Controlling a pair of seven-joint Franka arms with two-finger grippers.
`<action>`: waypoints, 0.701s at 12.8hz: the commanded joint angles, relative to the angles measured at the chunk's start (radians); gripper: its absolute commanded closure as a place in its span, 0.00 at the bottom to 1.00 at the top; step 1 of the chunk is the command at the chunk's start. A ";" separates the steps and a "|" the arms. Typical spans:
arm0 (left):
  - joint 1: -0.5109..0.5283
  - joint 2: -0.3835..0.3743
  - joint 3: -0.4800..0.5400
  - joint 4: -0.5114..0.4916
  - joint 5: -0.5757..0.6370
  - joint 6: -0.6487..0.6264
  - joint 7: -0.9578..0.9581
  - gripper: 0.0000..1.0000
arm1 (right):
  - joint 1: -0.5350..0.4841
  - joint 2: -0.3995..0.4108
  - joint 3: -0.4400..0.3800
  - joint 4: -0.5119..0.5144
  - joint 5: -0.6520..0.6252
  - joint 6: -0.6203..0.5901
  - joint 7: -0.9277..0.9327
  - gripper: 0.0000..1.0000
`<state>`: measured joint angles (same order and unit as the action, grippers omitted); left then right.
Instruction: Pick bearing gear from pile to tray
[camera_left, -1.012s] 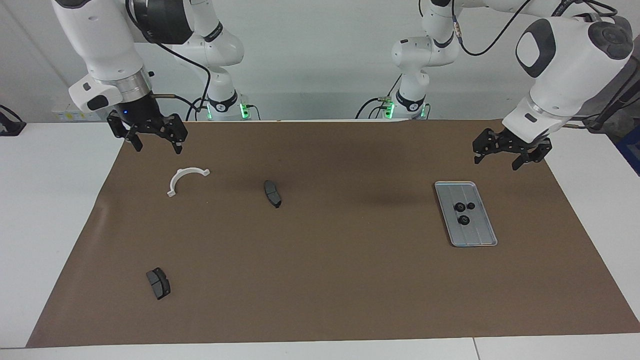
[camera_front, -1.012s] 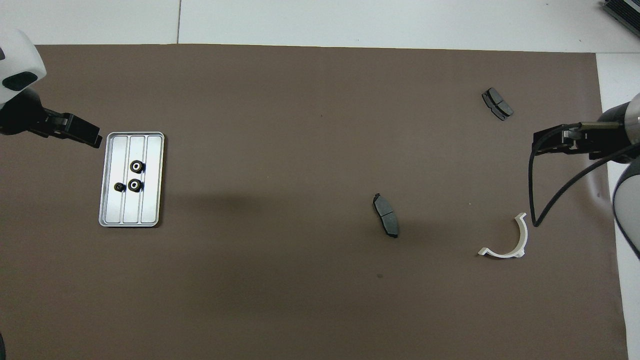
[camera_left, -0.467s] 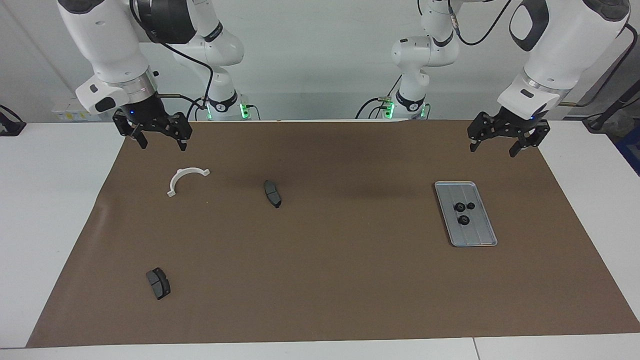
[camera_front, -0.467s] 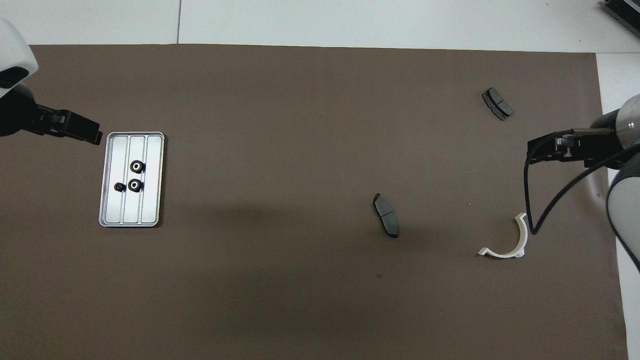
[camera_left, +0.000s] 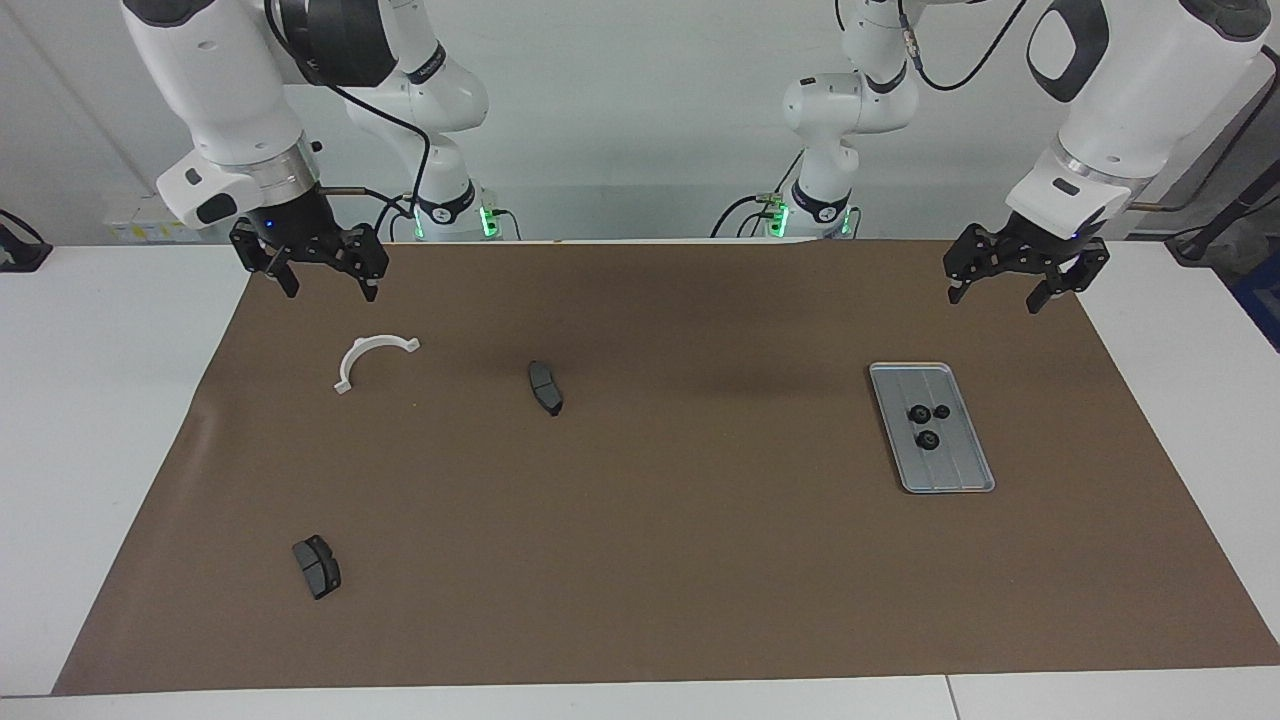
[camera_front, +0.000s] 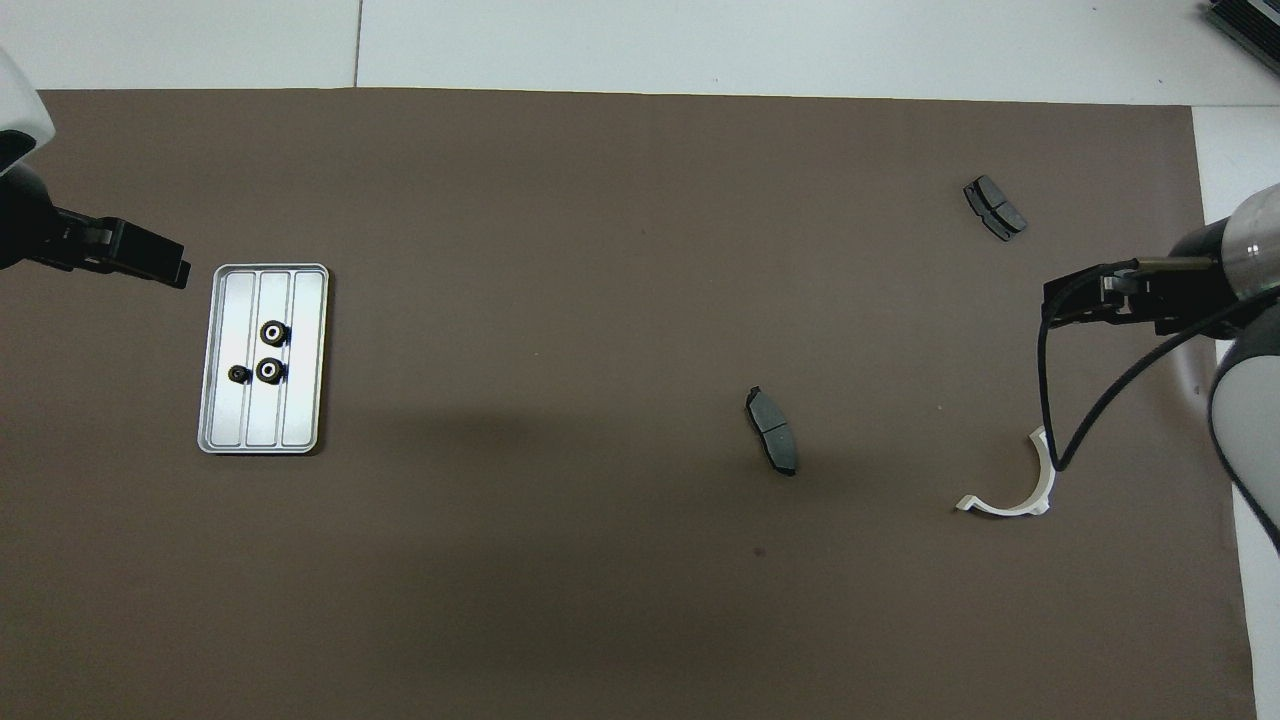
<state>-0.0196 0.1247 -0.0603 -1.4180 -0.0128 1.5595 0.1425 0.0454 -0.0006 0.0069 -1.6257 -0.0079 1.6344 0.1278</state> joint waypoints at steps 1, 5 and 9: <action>0.001 -0.008 0.004 -0.004 0.007 -0.006 -0.007 0.00 | -0.012 -0.003 0.007 0.001 0.028 0.007 -0.033 0.00; 0.001 -0.008 0.010 -0.004 0.024 -0.004 -0.012 0.00 | -0.012 -0.004 0.007 0.000 0.026 0.005 -0.034 0.00; 0.001 -0.013 0.010 -0.007 0.025 -0.004 -0.012 0.00 | -0.010 -0.006 0.008 -0.003 0.016 0.005 -0.036 0.00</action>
<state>-0.0187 0.1247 -0.0515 -1.4180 -0.0045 1.5595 0.1412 0.0455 -0.0006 0.0082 -1.6252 -0.0057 1.6345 0.1274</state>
